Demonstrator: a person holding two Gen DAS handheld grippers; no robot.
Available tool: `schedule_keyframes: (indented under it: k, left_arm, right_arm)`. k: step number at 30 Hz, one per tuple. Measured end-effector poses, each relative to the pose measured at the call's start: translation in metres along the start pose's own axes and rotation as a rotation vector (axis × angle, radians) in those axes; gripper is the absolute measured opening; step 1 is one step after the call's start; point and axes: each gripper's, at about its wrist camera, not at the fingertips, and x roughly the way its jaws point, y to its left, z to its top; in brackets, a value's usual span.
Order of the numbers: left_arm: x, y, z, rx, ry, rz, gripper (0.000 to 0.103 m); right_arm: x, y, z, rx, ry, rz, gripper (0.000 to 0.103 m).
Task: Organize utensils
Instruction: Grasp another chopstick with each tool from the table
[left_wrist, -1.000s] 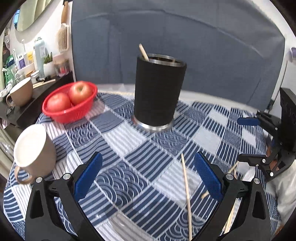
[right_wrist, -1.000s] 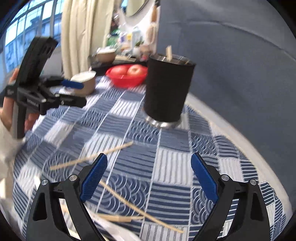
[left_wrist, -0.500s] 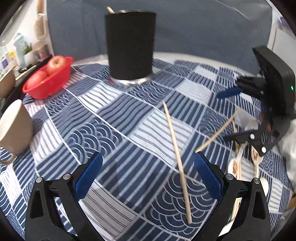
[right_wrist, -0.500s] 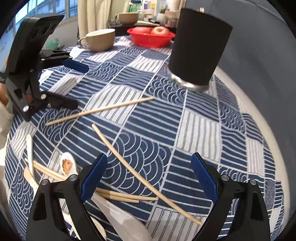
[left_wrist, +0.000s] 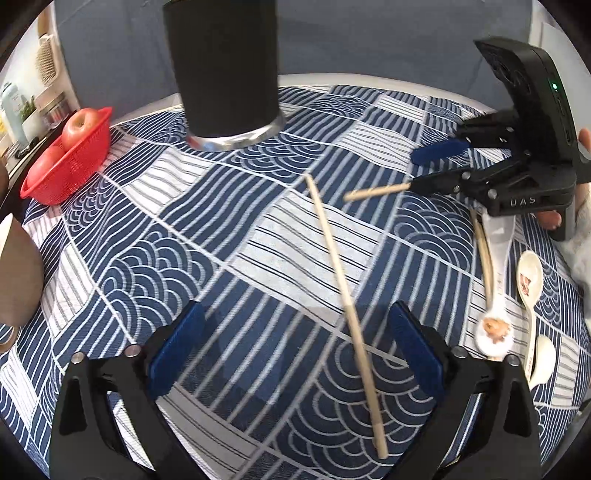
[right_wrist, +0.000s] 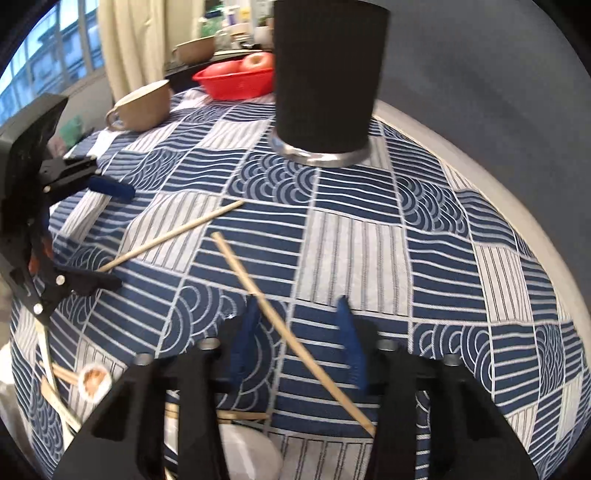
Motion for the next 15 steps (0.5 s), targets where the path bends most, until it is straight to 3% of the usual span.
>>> schedule_keyframes:
  k: [1, 4, 6, 8, 11, 15]
  left_arm:
    - [-0.001, 0.004, 0.001, -0.011, 0.0, 0.006, 0.083]
    - [-0.005, 0.019, 0.002, -0.039, 0.012, 0.024, 0.06]
    - [-0.008, 0.029, -0.001, -0.051, 0.014, 0.027, 0.049]
    - [-0.01, 0.039, -0.003, -0.068, 0.017, 0.034, 0.031]
    - [-0.014, 0.056, -0.006, -0.107, 0.037, 0.048, 0.011]
    - [-0.019, 0.075, -0.011, -0.148, 0.066, 0.074, 0.006]
  right_arm:
    - [0.0, -0.003, 0.0, 0.015, -0.001, -0.018, 0.01]
    - [-0.001, -0.021, -0.002, 0.098, -0.009, -0.081, 0.004]
    - [-0.003, -0.033, -0.007, 0.16, -0.021, -0.104, 0.004]
    - [-0.008, -0.045, -0.014, 0.232, -0.035, -0.116, 0.004]
    - [-0.013, -0.056, -0.024, 0.289, -0.056, -0.138, 0.004]
    - [-0.018, -0.073, -0.031, 0.374, -0.072, -0.144, 0.004]
